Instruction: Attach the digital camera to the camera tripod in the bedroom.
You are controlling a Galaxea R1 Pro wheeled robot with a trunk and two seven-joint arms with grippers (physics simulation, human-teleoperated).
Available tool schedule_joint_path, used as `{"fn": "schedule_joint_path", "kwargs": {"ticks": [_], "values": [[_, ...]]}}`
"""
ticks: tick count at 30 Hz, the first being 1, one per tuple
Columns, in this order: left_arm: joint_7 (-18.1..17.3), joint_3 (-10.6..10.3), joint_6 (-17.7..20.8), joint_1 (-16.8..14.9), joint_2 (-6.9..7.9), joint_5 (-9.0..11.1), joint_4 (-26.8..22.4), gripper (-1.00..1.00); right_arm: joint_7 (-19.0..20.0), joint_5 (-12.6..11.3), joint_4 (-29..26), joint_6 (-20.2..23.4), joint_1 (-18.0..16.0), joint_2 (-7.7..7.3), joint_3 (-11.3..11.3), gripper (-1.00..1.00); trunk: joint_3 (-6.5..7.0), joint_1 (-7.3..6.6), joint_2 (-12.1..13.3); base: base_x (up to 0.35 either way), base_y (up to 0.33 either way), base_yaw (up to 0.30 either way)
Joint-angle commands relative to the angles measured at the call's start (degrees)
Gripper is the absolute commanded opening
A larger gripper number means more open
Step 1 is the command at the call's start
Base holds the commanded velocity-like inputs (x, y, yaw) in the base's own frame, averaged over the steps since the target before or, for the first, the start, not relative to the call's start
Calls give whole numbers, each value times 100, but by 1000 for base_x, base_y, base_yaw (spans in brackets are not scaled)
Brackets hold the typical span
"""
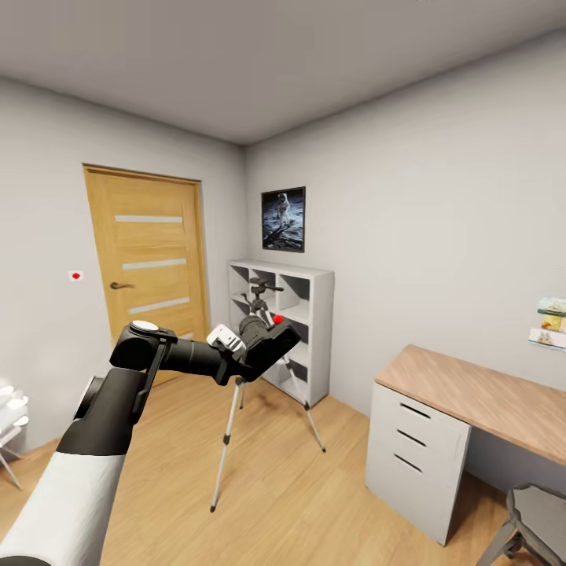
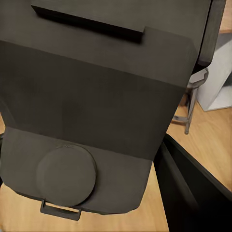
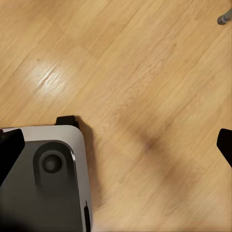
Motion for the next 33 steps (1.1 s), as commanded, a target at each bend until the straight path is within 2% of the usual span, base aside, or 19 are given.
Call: {"fn": "schedule_joint_path", "kwargs": {"ticks": [1,13,33], "values": [[-75,-3,57,-4,2,-59,-4,-100,-8,-32,16,-14,-5,2,17,100,-3,4,-5,139,5,-33],[-75,-3,58,-3,2,-59,-4,-100,-11,-32,16,-19,-3,9,17,100,-3,4,-5,174,68,57],[-84,-3,53,-4,2,-59,-13,-100,-11,-32,16,-27,-3,10,17,100,-3,4,-5,29,5,272]]}}
